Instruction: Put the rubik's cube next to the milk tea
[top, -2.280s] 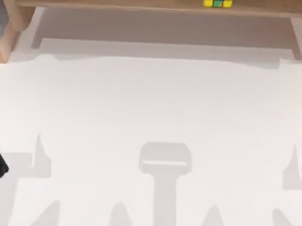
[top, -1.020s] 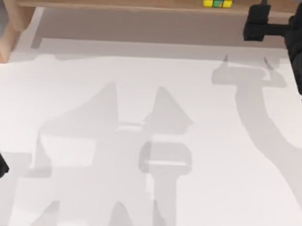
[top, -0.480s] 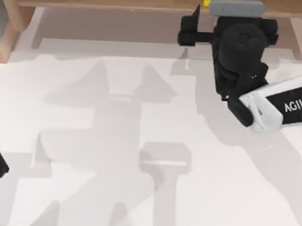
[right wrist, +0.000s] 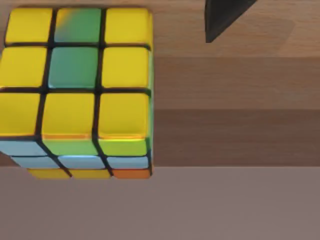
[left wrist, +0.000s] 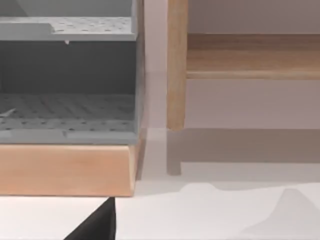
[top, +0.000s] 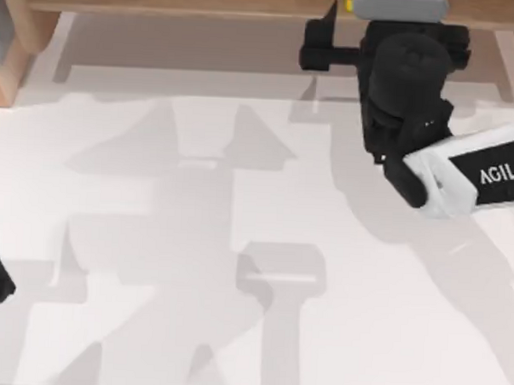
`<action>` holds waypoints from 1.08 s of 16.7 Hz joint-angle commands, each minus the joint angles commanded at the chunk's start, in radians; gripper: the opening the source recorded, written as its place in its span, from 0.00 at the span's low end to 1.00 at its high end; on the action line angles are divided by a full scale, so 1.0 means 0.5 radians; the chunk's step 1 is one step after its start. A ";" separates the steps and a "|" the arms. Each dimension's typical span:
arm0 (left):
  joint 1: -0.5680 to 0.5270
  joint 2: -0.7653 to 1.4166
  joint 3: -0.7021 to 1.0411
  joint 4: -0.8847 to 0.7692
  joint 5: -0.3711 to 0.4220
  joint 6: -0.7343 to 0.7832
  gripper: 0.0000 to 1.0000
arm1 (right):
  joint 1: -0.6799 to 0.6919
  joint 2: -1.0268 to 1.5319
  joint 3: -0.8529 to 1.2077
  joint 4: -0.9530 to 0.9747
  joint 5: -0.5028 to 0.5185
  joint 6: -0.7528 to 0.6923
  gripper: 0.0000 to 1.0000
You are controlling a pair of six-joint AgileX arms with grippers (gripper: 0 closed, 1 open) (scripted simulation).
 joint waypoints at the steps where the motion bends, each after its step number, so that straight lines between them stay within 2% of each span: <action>1: 0.000 0.000 0.000 0.000 0.000 0.000 1.00 | -0.013 0.018 0.050 -0.028 -0.013 -0.002 1.00; 8: 0.000 0.000 0.000 0.000 0.000 0.000 1.00 | -0.105 0.250 0.462 -0.196 -0.102 -0.005 1.00; 13: 0.000 0.000 0.000 0.000 0.000 0.000 1.00 | -0.110 0.291 0.494 -0.200 -0.107 -0.003 1.00; 18: 0.000 0.000 0.000 0.000 0.000 0.000 1.00 | -0.110 0.291 0.494 -0.200 -0.107 -0.003 0.62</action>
